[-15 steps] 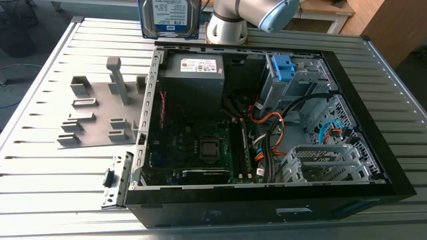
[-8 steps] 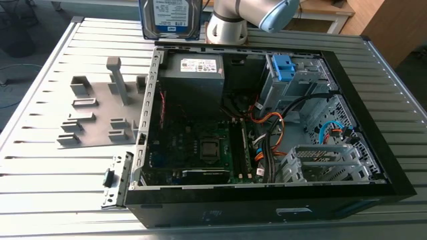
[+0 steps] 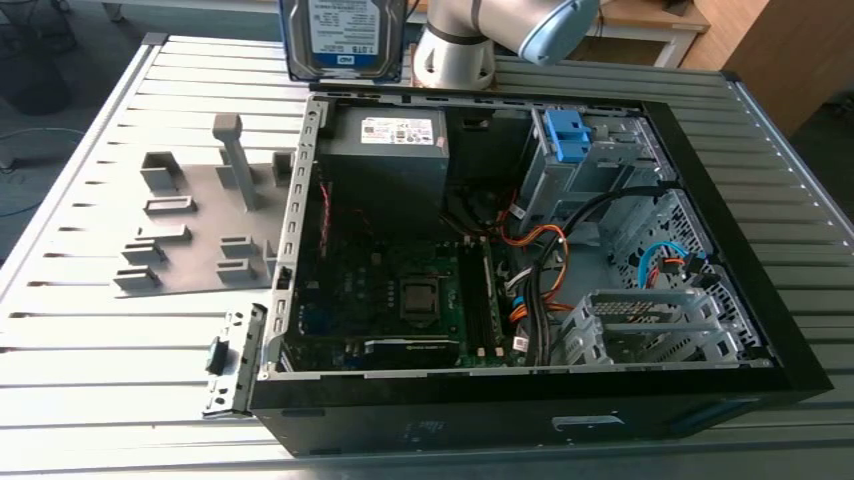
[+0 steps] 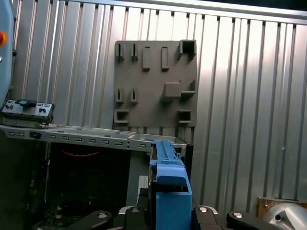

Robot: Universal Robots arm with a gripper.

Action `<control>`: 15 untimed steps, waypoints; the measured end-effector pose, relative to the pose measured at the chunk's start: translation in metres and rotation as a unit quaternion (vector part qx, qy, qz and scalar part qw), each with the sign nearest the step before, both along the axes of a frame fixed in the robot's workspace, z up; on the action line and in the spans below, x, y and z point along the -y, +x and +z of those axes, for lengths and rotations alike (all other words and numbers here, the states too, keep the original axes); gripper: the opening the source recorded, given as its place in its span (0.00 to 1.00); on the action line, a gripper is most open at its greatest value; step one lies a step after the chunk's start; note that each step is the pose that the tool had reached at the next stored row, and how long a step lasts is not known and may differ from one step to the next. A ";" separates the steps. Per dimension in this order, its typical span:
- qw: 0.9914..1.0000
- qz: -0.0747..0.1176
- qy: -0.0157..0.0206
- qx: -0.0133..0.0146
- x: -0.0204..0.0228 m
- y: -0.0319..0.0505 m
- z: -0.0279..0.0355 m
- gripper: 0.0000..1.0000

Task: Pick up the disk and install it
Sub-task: 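Pick up the disk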

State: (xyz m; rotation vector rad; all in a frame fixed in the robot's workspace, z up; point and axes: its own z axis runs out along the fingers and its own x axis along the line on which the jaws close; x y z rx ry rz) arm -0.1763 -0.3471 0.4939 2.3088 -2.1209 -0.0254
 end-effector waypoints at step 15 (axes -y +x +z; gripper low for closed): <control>1.000 0.000 0.000 0.000 0.0056 0.0040 -0.0003 0.37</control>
